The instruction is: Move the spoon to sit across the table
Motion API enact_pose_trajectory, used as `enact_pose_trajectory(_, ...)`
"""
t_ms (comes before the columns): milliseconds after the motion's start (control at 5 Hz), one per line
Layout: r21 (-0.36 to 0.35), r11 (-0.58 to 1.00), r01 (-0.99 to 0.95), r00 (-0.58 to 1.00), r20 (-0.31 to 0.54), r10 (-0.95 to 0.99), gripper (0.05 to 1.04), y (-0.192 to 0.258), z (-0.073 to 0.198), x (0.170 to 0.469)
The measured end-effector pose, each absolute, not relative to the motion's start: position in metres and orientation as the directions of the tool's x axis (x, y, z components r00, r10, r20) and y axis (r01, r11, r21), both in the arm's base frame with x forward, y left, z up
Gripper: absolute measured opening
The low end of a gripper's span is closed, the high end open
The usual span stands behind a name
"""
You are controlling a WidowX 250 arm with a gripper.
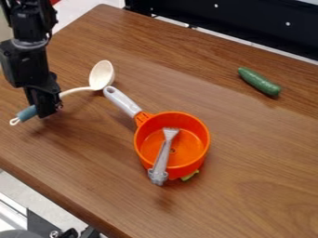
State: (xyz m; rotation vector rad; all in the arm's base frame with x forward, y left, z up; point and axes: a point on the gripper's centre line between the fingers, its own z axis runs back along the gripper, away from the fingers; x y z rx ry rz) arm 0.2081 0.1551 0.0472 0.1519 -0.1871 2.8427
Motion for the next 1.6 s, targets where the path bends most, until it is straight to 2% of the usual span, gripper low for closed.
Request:
enact_pose_trajectory(400, -0.133, -0.935, -0.33, -0.942, 0.118, 0.316, 0.234, 0.149, 0.039, 0.208)
enact_pose_trajectory(600, -0.134, -0.937, -0.324, -0.945, 0.086, 0.314, 0.288, 0.147, 0.036, 0.211)
enact_pose_trajectory(1000, -0.118, -0.932, -0.342, -0.939, 0.071, 0.336, 0.837, 0.147, 0.036, 0.211)
enact_pose_trajectory(1200, -0.143, -0.933, -0.329, -0.944, 0.041, 0.327, 1.009, 0.147, 0.045, 0.214)
enact_pose_trajectory(1400, -0.145, -0.931, -0.335, -0.942, 0.032, 0.334, 1.003, 0.145, 0.054, 0.213)
enact_pose_trajectory(1600, -0.203, -0.902, -0.38, -0.916, -0.049, 0.397, 1.0, 0.141, 0.079, 0.217)
